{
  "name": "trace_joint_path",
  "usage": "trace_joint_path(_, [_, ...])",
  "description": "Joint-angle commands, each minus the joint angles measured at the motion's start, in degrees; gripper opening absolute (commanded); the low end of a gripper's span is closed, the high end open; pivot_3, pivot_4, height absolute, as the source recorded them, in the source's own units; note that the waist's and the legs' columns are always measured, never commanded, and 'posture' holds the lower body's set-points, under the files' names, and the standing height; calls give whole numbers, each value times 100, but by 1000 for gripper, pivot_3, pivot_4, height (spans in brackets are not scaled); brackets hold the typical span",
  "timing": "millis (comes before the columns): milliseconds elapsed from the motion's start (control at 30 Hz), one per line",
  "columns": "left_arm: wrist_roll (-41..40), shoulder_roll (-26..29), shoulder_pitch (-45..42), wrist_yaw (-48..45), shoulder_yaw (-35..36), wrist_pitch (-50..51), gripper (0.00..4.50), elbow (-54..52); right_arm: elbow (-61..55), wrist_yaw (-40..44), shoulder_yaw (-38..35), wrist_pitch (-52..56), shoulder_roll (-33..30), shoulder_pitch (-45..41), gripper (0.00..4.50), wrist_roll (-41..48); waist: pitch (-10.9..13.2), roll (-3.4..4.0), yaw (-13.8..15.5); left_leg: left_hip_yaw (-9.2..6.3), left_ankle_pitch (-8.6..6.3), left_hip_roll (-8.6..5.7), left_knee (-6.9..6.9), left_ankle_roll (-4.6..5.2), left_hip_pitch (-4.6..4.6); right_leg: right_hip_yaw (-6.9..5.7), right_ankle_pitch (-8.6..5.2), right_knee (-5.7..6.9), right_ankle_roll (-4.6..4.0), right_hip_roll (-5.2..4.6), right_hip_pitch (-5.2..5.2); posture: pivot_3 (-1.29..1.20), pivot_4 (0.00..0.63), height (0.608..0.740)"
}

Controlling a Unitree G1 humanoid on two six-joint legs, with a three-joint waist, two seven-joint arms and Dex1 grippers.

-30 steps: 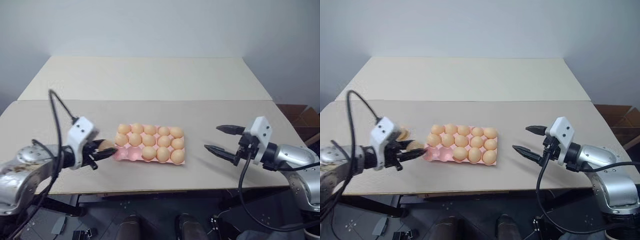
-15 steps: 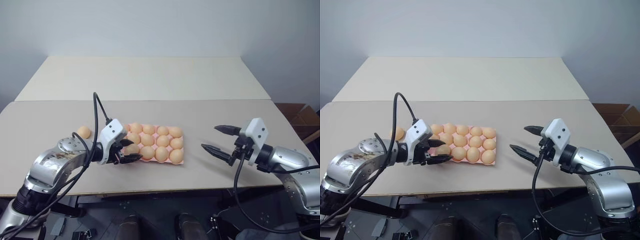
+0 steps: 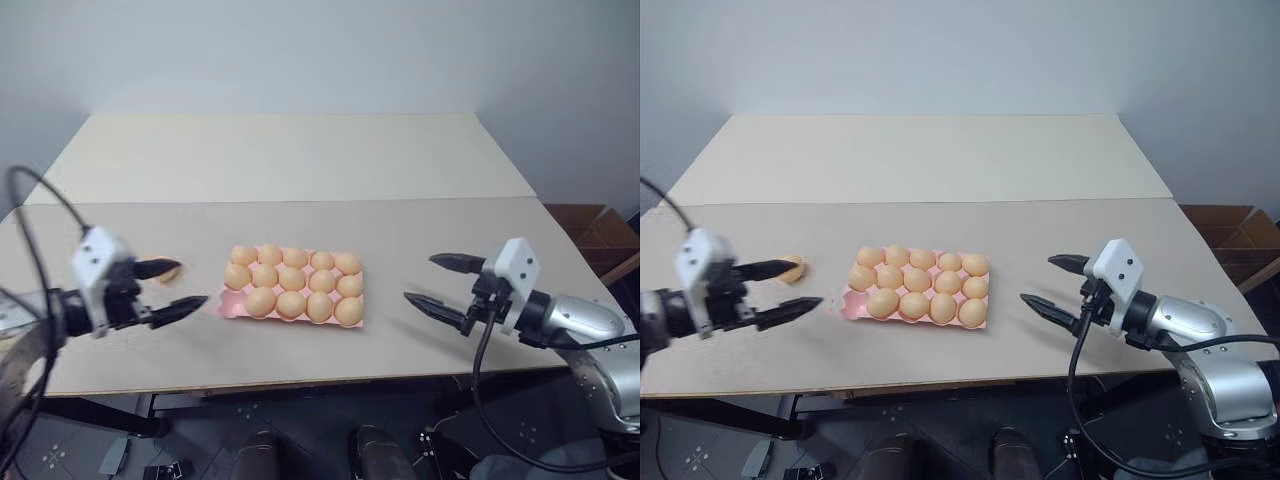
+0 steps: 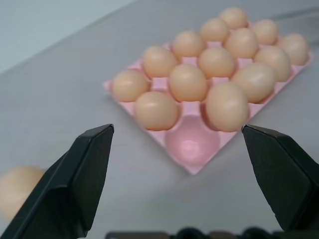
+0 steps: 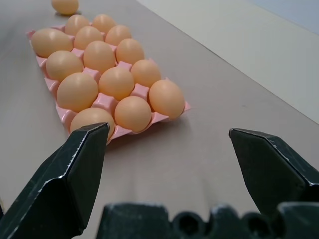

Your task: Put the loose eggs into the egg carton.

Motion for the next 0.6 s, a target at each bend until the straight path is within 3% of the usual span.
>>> trace_joint_path(33, [-205,-24,763,-652,1099,-270,4474,77,-26,219,-232,-168,-125,-50,4500,156,0,-1,-14,4,0,3,0,0,1,1,-1,0,-2,0,-1,0,150,740])
trace_joint_path(167, [-519,-159,1351,-796,1620,-126,4474,-49,45,424,-246,-183,-173,-84,4500,187,0,-1,61,2,0,3,0,0,1,-4,-11,1,-18,-3,1,0,150,740])
trace_joint_path(300, [-433,-364,1783,-689,1590,-252,4474,-239,92,500,-252,-161,-179,-157,4500,173,0,-1,91,7,0,3,3,-1,6,0,-14,2,-23,-4,3,0,150,740])
trace_joint_path(600, [-599,-346,1587,-63,1298,28,4474,-453,148,617,-274,-117,-264,-281,4500,198,-2,-4,105,7,0,5,3,-1,4,0,-13,4,-23,1,1,0,150,740])
